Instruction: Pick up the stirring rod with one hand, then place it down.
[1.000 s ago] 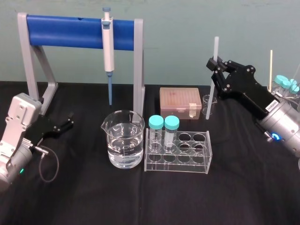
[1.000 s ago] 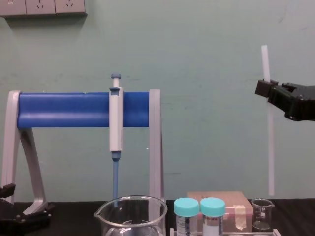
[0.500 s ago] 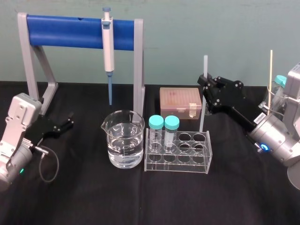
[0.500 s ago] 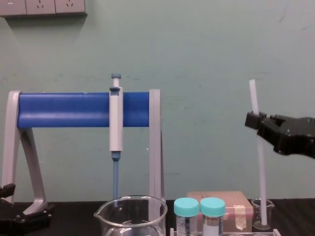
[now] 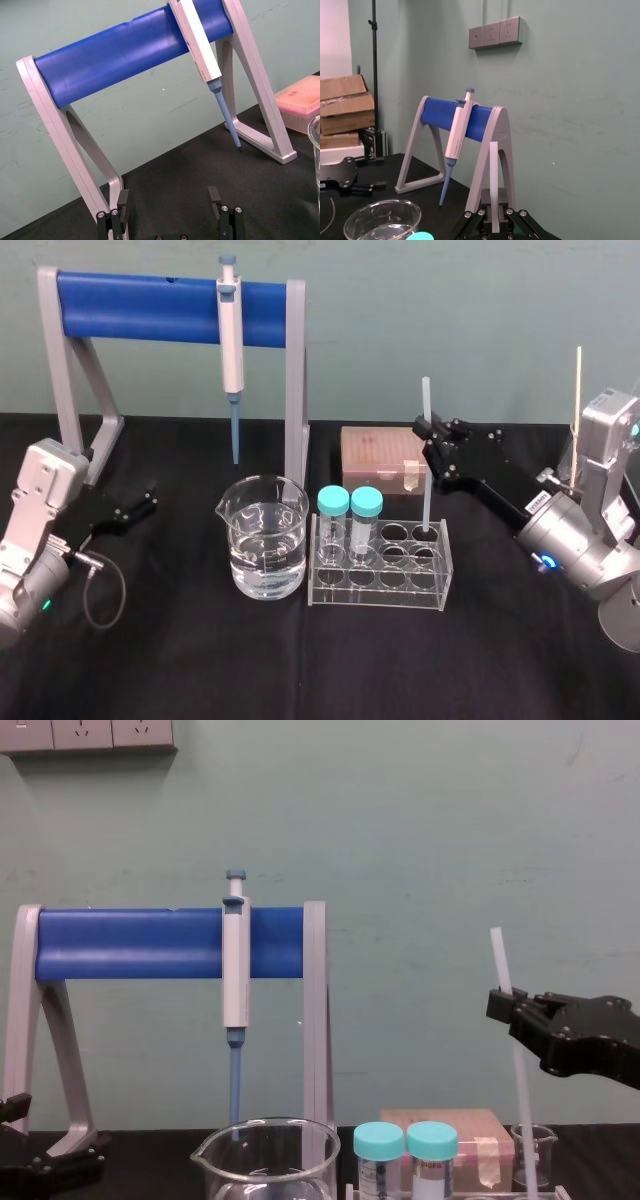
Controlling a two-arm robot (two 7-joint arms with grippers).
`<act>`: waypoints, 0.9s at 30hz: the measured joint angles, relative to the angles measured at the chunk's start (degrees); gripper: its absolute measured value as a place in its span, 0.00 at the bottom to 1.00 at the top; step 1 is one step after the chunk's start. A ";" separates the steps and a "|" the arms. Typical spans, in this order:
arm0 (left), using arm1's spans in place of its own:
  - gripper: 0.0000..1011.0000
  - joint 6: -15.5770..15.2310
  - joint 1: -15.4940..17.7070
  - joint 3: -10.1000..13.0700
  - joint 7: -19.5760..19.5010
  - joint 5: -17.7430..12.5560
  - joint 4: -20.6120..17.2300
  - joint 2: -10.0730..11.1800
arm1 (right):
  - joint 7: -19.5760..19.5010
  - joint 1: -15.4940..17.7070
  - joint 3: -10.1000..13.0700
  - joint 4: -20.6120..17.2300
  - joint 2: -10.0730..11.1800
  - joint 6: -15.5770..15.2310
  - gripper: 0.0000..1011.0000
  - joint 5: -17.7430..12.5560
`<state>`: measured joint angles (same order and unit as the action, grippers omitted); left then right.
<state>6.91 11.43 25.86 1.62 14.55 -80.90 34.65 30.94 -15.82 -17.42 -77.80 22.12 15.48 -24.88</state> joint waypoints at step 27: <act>0.99 0.00 0.00 0.00 0.00 0.00 0.00 0.00 | 0.07 -1.28 -1.03 3.88 -0.89 -2.40 0.07 1.38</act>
<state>6.91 11.43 25.86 1.62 14.55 -80.90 34.65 31.02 -17.10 -18.45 -73.92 21.23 13.08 -23.50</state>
